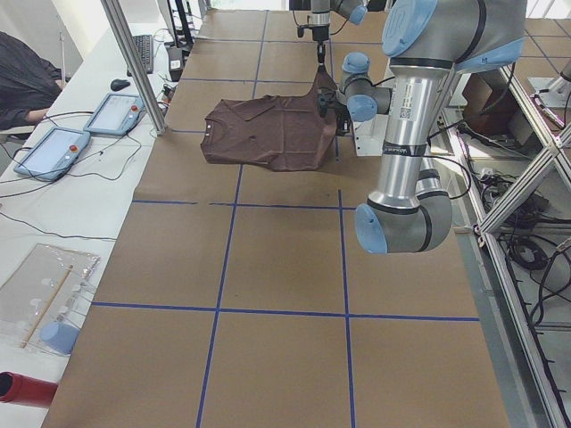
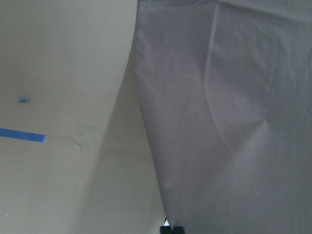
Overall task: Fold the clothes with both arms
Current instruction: 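Lift the hem with both grippers and fold it toward the collar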
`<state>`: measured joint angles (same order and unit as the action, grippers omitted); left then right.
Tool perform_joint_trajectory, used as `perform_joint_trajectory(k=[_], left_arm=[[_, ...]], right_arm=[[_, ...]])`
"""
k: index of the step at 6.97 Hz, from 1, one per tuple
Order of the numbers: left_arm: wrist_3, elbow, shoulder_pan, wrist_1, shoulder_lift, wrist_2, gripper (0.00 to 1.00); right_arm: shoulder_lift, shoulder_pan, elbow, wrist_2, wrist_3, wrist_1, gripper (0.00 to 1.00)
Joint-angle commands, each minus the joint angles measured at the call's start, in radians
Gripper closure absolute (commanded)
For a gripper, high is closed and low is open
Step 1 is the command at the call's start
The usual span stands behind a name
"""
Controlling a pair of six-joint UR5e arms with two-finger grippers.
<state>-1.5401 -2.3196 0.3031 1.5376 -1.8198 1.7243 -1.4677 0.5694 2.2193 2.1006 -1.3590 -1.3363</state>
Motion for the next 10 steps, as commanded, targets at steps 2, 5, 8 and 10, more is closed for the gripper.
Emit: perform_joint_trajectory(k=[2, 5, 8, 10], left_arm=[[0.176, 0.209, 0.249, 0.001, -0.145, 0.061, 1.0], [0.253, 0.432, 0.385, 0.057, -0.26, 0.061, 1.0], [0.288, 0.709, 0.464, 0.286, -0.341, 0.063, 1.0], [0.288, 0.801, 0.482, 0.346, -0.374, 0.061, 1.0]], right_arm=[[0.206, 0.197, -0.239, 0.007, 0.064, 0.005, 1.0], [0.38, 0.283, -0.494, 0.006, 0.102, 0.006, 1.0], [0.521, 0.325, -0.74, 0.007, 0.103, 0.041, 1.0], [0.54, 0.349, -0.831, 0.009, 0.1, 0.101, 1.0]])
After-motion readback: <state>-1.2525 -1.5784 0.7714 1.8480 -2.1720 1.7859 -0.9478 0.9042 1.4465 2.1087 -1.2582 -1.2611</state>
